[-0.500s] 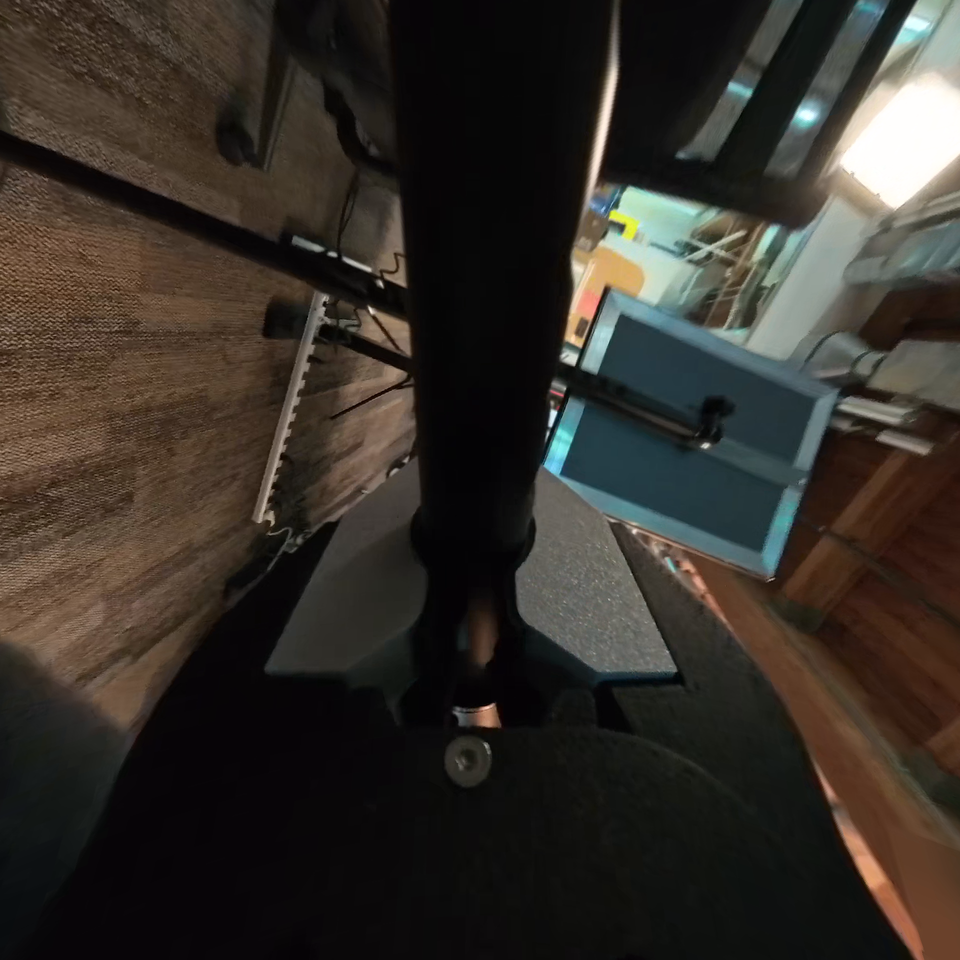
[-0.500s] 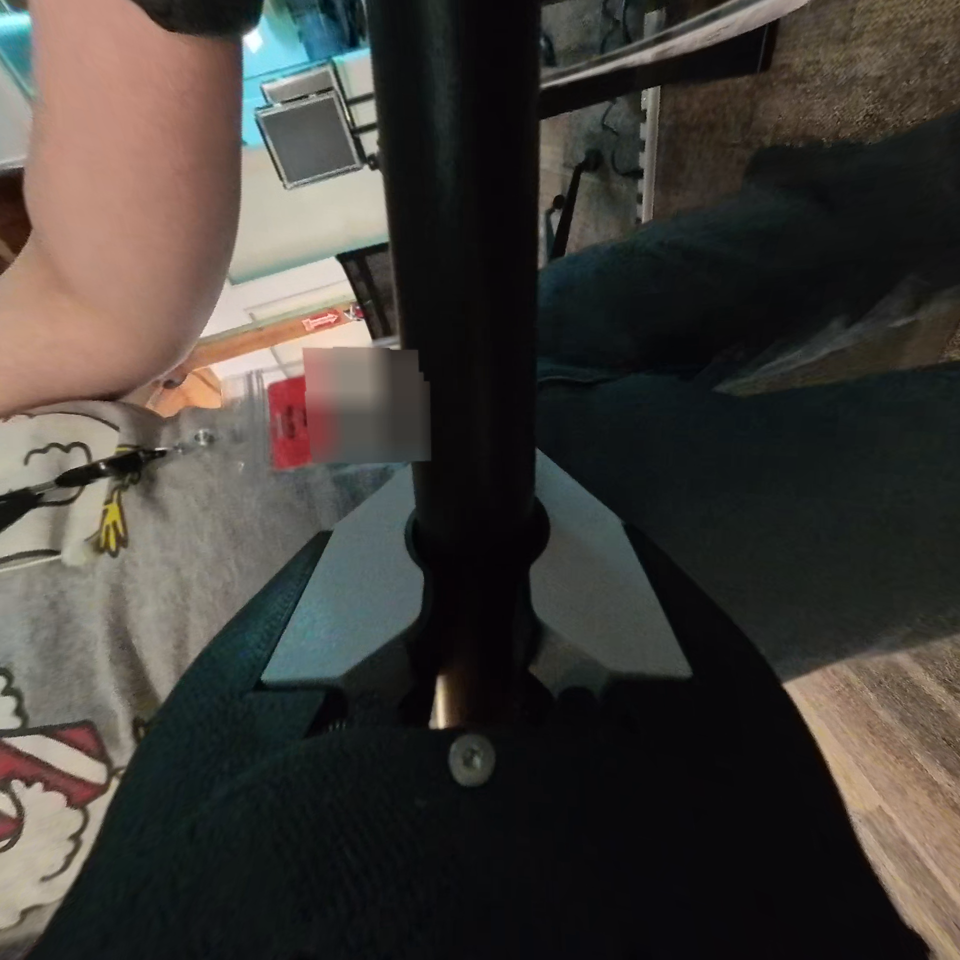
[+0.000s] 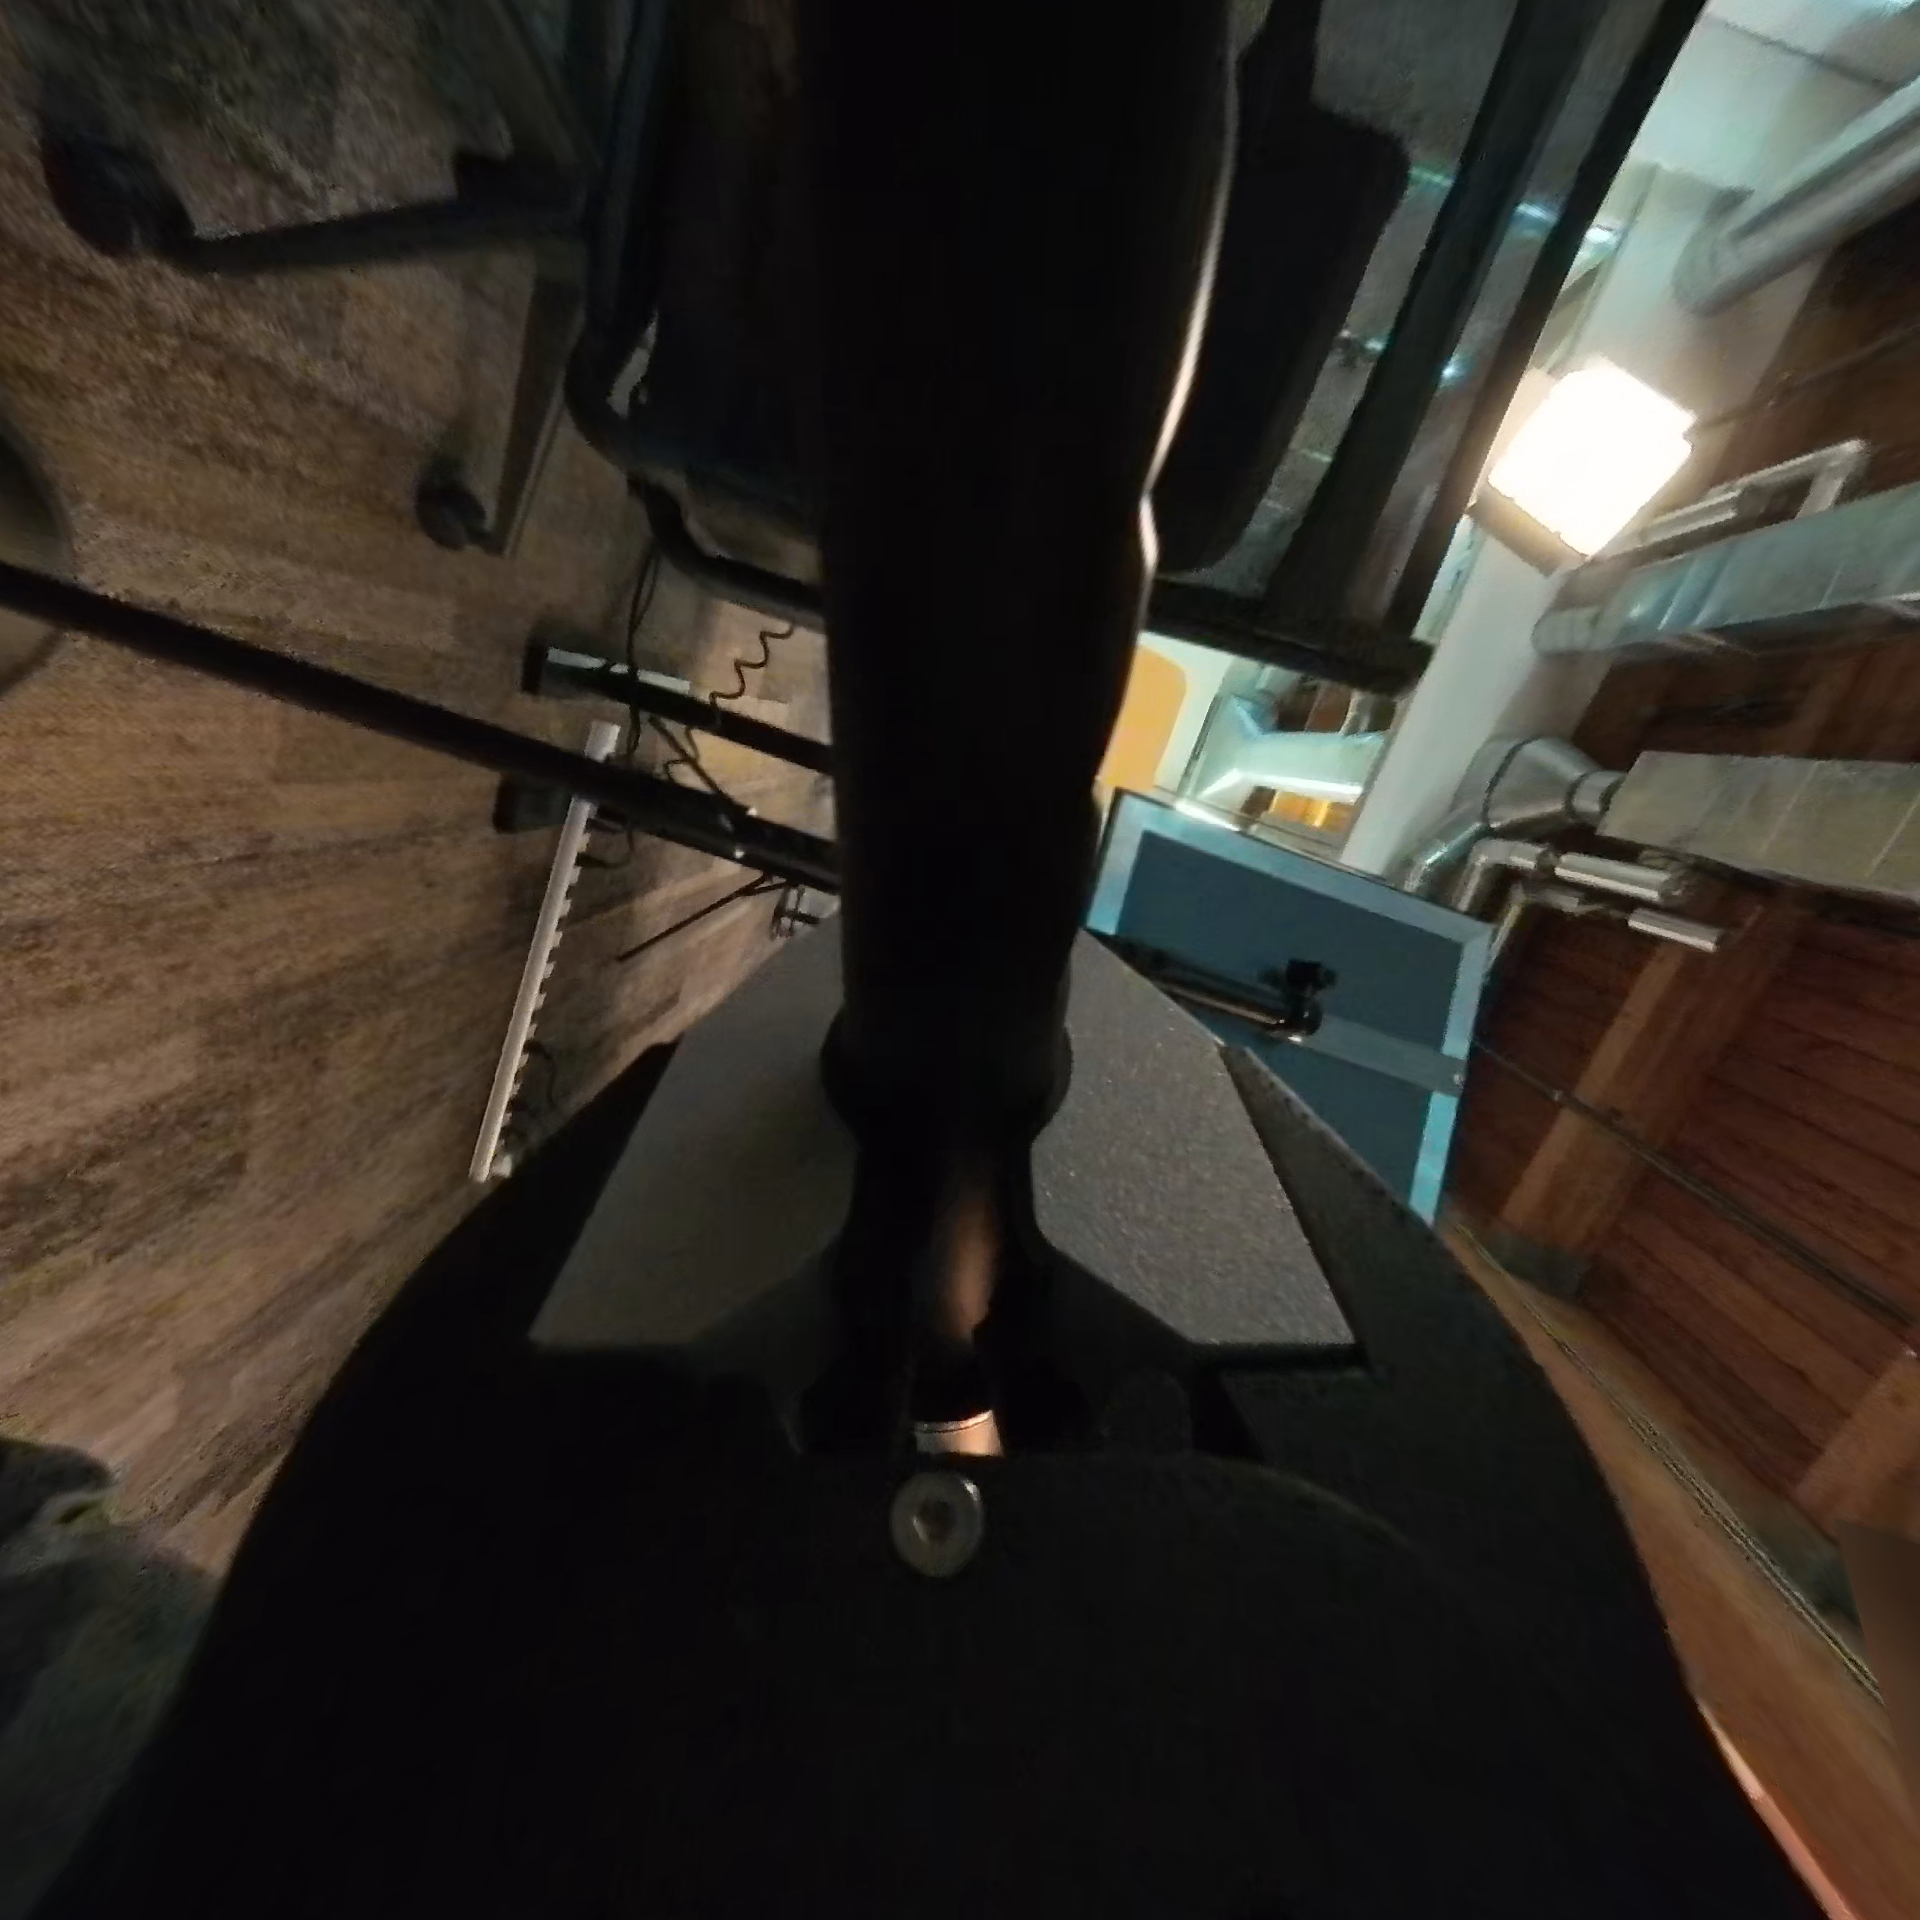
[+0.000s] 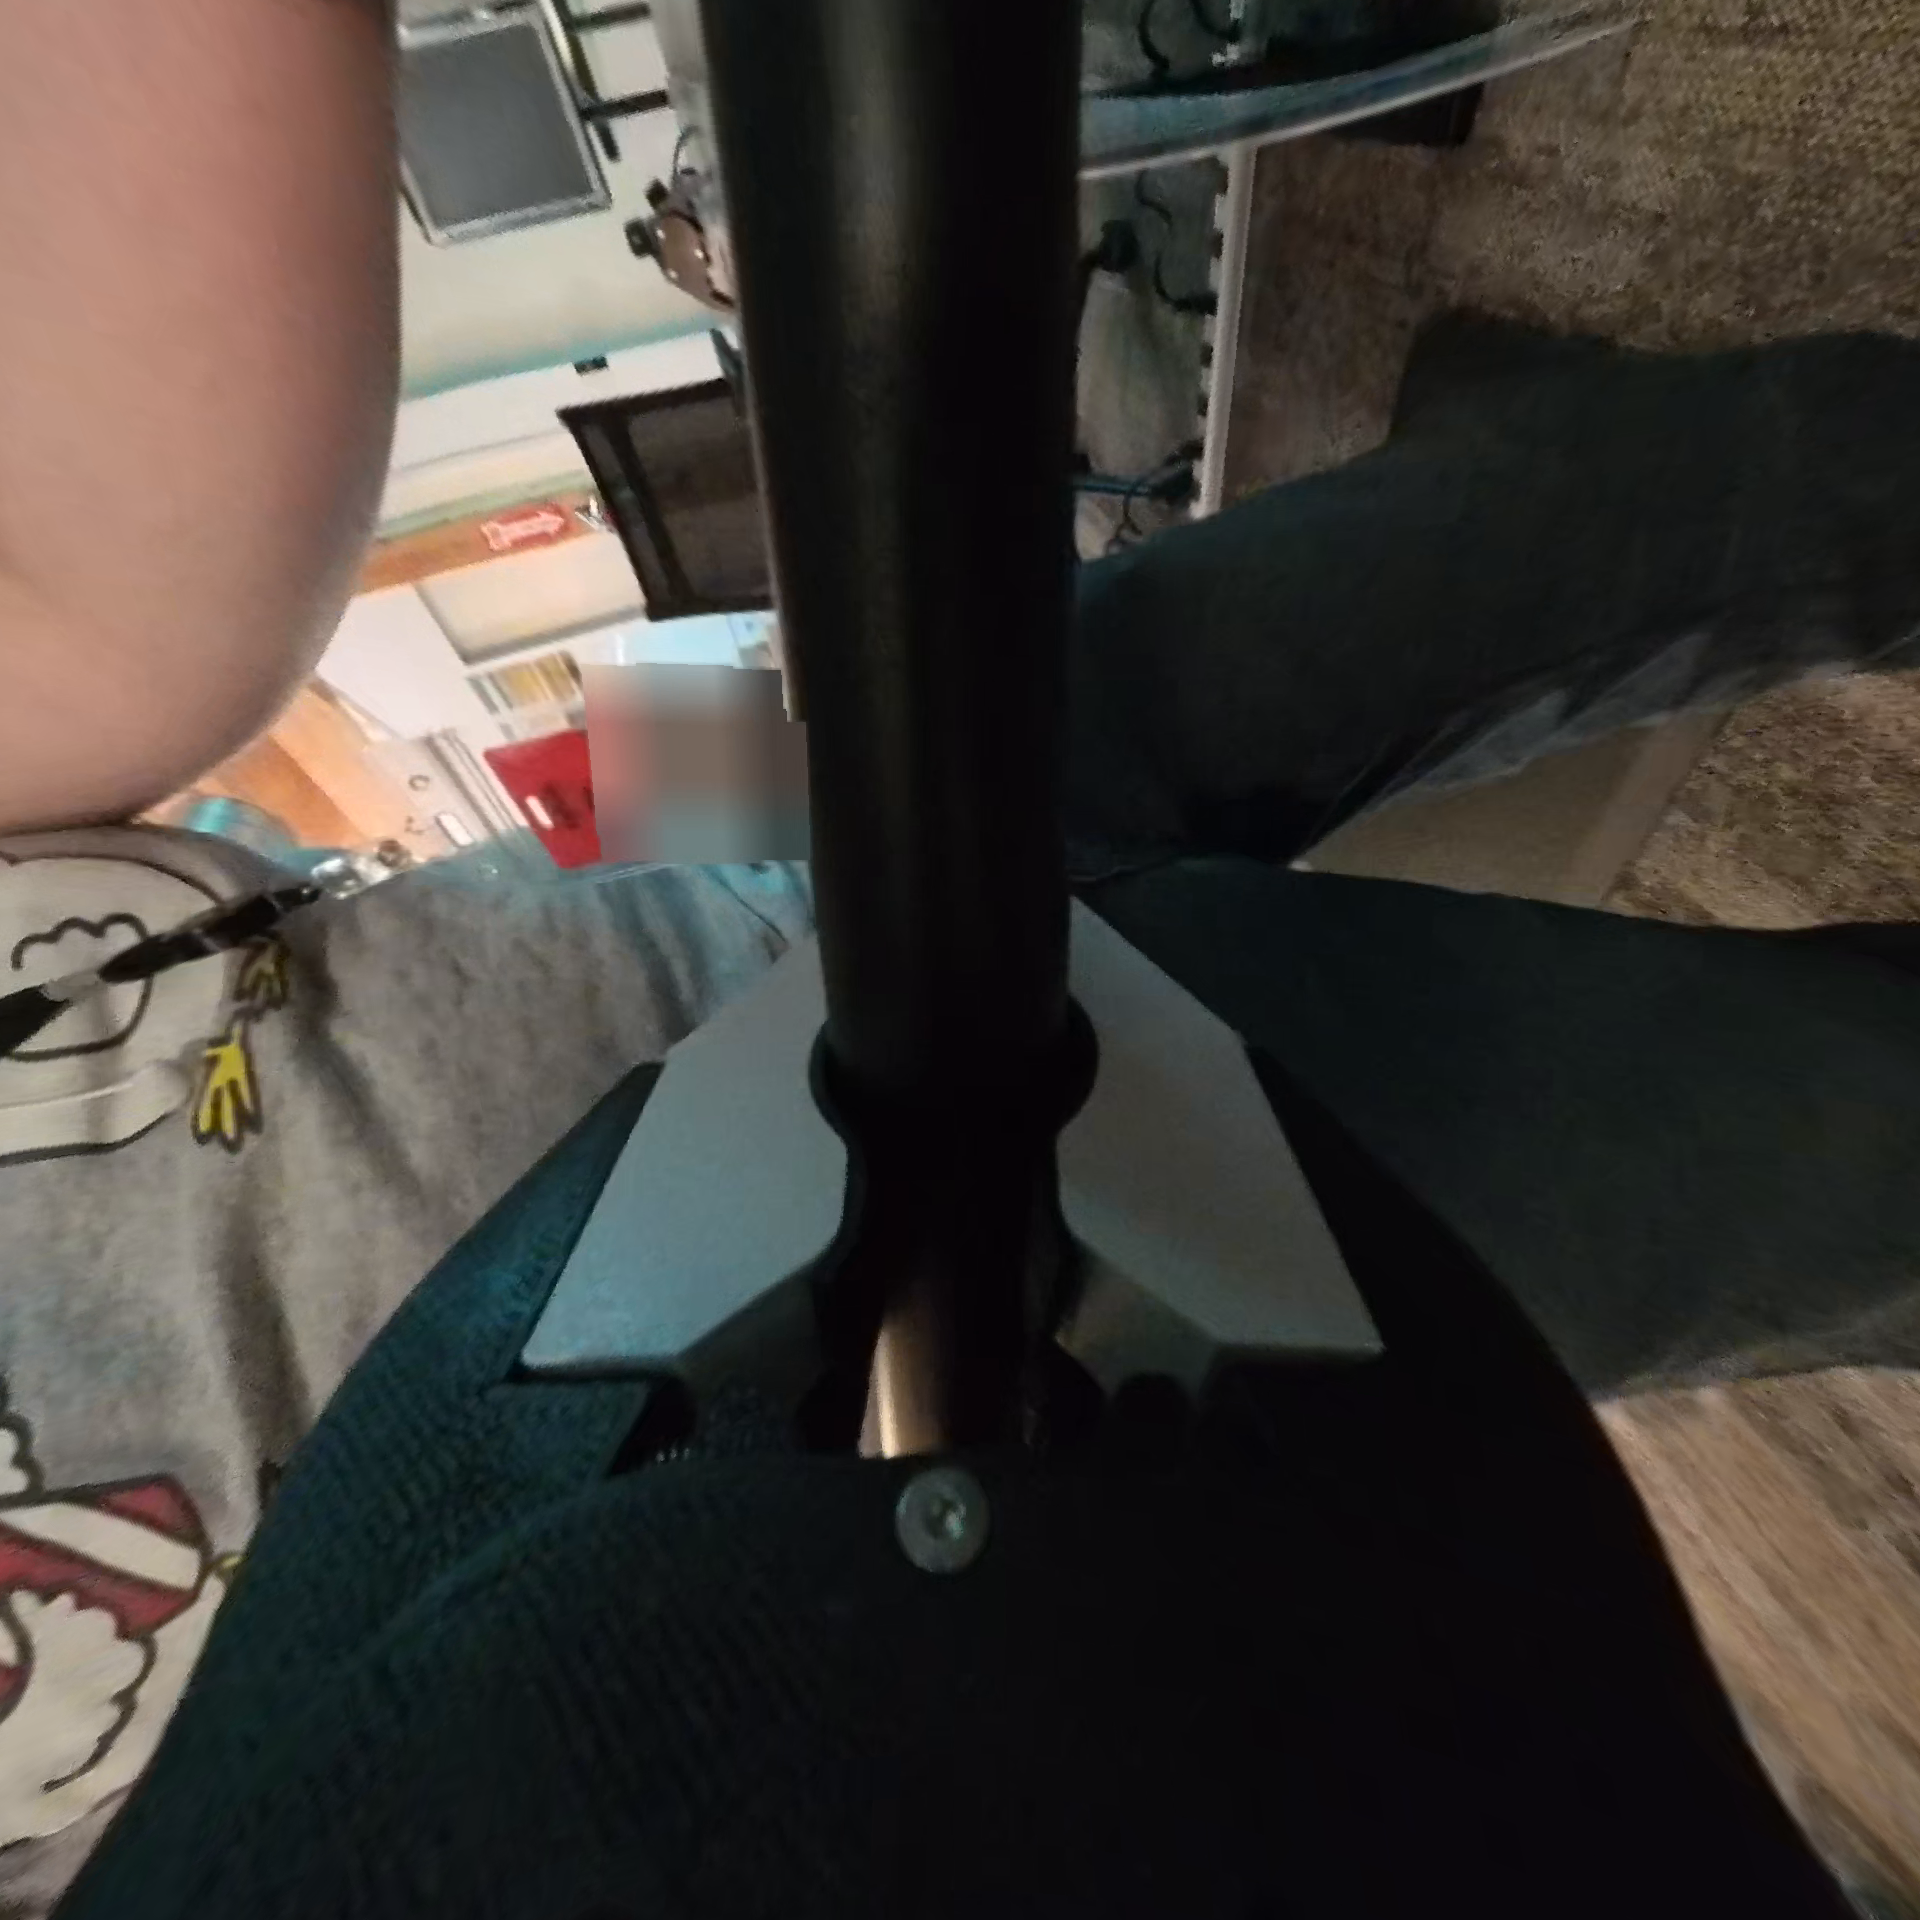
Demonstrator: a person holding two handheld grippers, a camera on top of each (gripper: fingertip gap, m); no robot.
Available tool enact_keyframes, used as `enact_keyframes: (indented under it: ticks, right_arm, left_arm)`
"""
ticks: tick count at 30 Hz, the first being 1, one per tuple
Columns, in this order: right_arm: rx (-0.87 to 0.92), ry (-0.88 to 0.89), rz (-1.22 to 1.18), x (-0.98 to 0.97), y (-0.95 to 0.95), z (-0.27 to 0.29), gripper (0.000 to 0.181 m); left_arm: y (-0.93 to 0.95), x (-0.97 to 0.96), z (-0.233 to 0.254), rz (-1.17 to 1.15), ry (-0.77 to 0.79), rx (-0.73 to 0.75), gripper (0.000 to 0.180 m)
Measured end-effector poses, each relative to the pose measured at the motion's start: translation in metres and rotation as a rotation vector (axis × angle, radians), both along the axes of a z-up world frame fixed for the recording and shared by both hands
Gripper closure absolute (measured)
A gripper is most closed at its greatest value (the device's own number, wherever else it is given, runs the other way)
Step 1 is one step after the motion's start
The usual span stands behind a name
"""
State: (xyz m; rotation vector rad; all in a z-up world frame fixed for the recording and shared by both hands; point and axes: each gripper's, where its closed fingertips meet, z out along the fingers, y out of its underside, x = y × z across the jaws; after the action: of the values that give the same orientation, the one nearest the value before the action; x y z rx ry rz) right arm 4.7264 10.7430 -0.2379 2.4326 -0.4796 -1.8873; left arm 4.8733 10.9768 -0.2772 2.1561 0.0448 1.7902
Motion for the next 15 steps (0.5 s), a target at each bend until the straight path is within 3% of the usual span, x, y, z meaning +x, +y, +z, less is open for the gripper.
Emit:
enact_keyframes:
  ticks: [15]
  right_arm:
    - [-0.029,-0.068,0.147,0.007,0.032,-0.002,0.156]
  left_arm:
    - [0.043,0.000,0.012,0.033,-0.091,-0.017,0.163]
